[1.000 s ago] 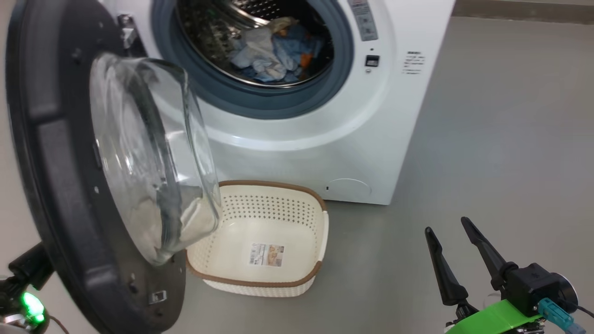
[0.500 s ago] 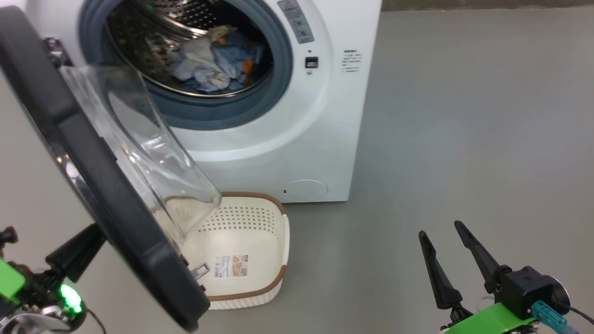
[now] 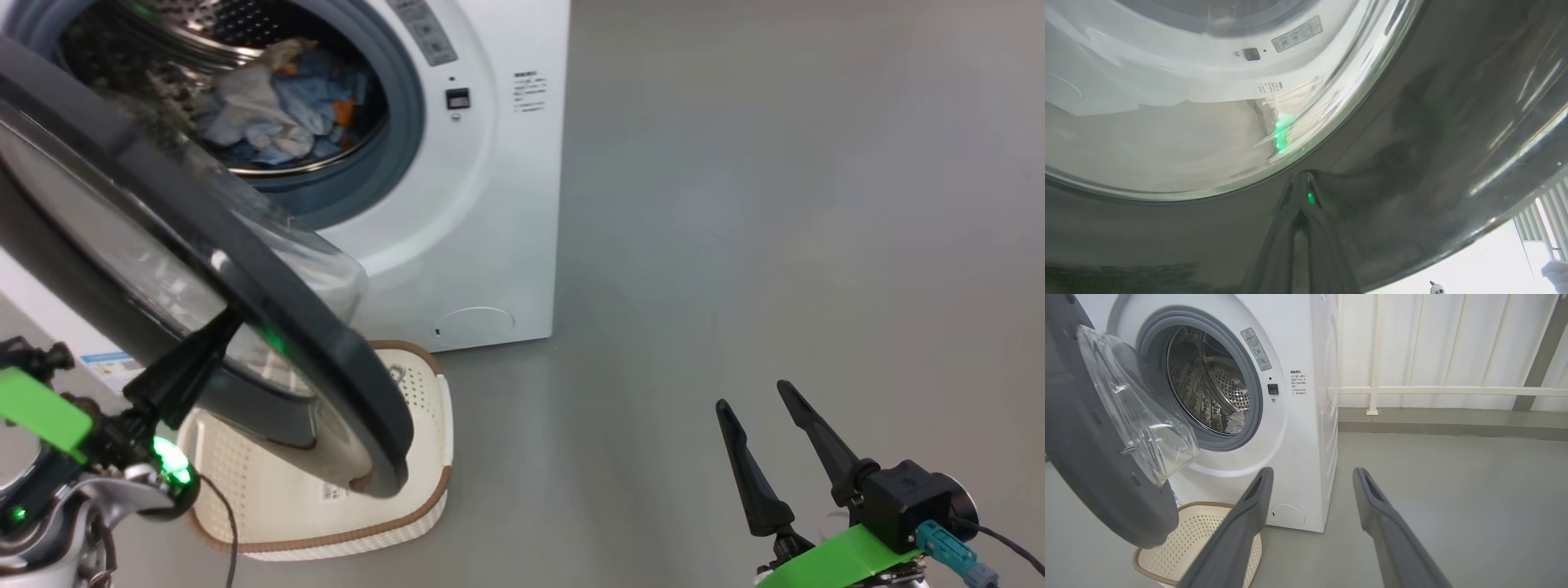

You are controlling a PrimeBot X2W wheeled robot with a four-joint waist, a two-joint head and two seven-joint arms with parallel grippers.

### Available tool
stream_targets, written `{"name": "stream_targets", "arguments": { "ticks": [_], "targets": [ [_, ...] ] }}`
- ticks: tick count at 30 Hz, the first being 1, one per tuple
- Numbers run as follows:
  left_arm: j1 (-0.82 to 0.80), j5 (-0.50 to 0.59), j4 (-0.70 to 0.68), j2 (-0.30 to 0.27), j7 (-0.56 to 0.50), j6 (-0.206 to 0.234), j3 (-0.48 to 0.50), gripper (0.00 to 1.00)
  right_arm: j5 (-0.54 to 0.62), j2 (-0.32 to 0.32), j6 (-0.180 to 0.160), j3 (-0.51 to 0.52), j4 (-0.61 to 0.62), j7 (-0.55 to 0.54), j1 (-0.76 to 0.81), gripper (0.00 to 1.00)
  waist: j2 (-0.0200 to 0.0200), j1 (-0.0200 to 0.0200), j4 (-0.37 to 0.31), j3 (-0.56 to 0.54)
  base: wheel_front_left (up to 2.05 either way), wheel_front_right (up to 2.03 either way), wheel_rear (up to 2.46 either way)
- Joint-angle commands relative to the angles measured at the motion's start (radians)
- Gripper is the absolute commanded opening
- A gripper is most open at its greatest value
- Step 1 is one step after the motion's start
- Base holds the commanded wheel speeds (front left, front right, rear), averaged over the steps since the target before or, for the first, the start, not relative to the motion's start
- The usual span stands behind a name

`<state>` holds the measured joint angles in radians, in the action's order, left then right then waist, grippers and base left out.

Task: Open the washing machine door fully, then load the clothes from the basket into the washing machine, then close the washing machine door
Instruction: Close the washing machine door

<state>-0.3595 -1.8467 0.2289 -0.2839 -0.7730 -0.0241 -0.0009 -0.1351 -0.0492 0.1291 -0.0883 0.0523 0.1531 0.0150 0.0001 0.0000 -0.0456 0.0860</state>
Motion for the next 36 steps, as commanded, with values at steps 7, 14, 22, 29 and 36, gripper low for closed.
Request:
{"name": "stream_targets", "arguments": {
  "ticks": [7, 14, 22, 29, 36],
  "targets": [
    [-0.108, 0.03, 0.07, 0.001, 0.031, -0.05, 0.029, 0.0, -0.018, -0.001, 0.002, -0.032, 0.001, 0.02, -0.045, 1.0, -0.0001, 0.0, -0.038, 0.005, 0.0, 0.0, 0.0],
    [-0.137, 0.032, 0.143, 0.011, 0.046, -0.076, 0.048, 0.0, -0.02, -0.001, 0.002, -0.034, -0.009, 0.026, -0.048, 1.0, -0.0001, 0.0, -0.051, 0.003, 0.0, 0.0, 0.0],
    [-0.097, 0.015, 0.139, 0.014, 0.051, -0.096, 0.093, 0.0, -0.024, -0.001, 0.002, -0.025, -0.014, 0.034, -0.046, 1.0, -0.0001, 0.0, -0.038, 0.013, 0.0, 0.0, 0.0],
    [-0.004, -0.014, 0.084, 0.028, 0.089, -0.105, 0.19, 0.0, -0.026, -0.001, 0.002, -0.014, -0.021, 0.039, -0.047, 1.0, -0.0001, 0.0, -0.022, 0.01, 0.0, 0.0, 0.0],
    [0.122, -0.006, -0.024, 0.08, 0.127, -0.106, 0.258, 1.0, -0.025, -0.001, 0.002, 0.003, -0.025, 0.045, -0.037, 1.0, -0.0001, 0.0, 0.001, 0.0, 0.0, 0.0, 0.0]
  ]
}}
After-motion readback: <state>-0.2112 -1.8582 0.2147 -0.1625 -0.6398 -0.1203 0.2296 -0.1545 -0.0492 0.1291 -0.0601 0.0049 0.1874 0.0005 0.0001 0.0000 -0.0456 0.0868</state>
